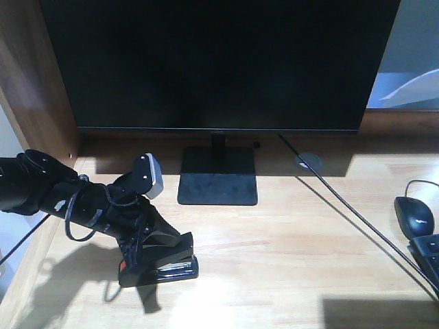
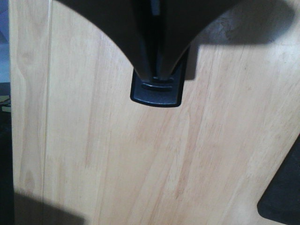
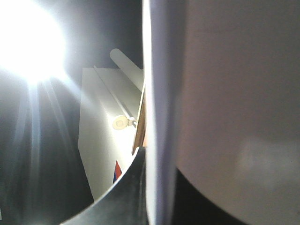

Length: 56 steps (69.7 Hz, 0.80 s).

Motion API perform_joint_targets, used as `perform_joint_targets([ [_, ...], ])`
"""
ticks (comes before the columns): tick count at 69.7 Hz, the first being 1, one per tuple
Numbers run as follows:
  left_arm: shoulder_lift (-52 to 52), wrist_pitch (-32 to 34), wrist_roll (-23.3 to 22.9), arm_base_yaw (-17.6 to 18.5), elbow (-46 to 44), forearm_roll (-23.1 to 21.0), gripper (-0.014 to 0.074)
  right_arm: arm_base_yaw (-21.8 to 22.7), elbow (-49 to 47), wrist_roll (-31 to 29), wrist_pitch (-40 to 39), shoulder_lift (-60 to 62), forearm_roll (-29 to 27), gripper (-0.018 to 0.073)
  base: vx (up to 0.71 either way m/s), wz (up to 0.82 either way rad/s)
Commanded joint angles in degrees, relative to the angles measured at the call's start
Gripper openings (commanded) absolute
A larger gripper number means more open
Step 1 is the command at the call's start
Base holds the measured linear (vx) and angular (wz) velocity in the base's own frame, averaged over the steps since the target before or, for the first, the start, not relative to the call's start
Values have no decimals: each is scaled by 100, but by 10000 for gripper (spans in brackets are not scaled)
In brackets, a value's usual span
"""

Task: Grab stapler and paper to desk for stapling

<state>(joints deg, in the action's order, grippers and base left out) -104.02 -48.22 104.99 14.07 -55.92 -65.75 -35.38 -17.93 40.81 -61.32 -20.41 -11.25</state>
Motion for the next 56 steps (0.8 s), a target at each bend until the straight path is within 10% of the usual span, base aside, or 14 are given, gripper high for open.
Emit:
perform_joint_targets([
  [1, 215, -195, 1, 29, -133, -273, -6, 6, -183, -68, -159, -64, 127, -6, 0, 0],
  [56, 215, -195, 1, 29, -133, -273, -6, 6, -183, -68, -115, -64, 127, -6, 0, 0],
])
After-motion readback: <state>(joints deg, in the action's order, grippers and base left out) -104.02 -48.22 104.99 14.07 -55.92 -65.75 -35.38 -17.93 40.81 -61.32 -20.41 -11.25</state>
